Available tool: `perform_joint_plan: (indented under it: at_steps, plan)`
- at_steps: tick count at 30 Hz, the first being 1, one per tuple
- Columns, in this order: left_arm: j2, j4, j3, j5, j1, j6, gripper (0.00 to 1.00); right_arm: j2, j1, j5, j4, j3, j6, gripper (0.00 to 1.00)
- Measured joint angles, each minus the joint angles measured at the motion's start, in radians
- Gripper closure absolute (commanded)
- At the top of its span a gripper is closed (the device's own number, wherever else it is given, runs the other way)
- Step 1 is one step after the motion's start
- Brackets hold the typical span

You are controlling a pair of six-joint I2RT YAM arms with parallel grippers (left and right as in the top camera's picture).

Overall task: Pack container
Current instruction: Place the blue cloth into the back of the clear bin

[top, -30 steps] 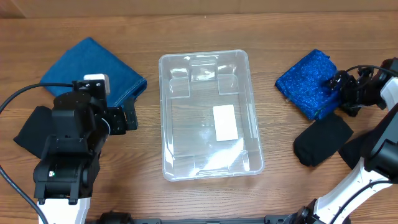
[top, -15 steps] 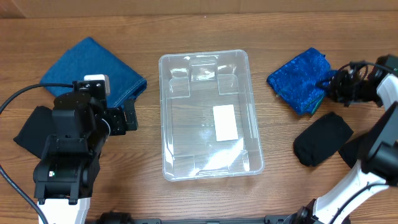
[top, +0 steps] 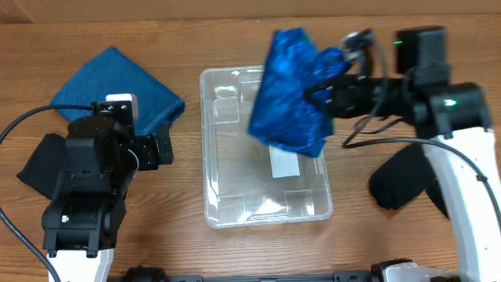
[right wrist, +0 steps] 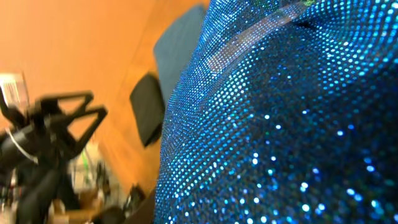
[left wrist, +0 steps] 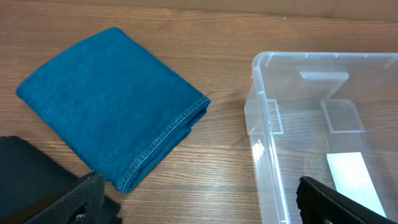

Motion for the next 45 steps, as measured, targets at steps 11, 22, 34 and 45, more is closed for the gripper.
perform_joint_plan:
  at_steps: [11,22,34,45]
  plan:
    - [0.0,0.0,0.0,0.0,0.0,0.0,0.0,0.427,0.233,0.117,0.033,-0.016,-0.053,0.85]
    - [0.0,0.0,0.0,0.0,0.0,0.0,0.0,0.47,0.233,0.151,0.142,-0.019,-0.144,0.0]
    - [0.0,-0.013,0.0,0.0,0.0,0.0,0.0,0.457,0.253,0.74,-0.013,0.105,-0.024,0.0]
    - [0.002,-0.18,0.024,-0.066,0.133,-0.101,0.0,0.194,-0.295,0.867,-0.353,0.304,0.185,0.0]
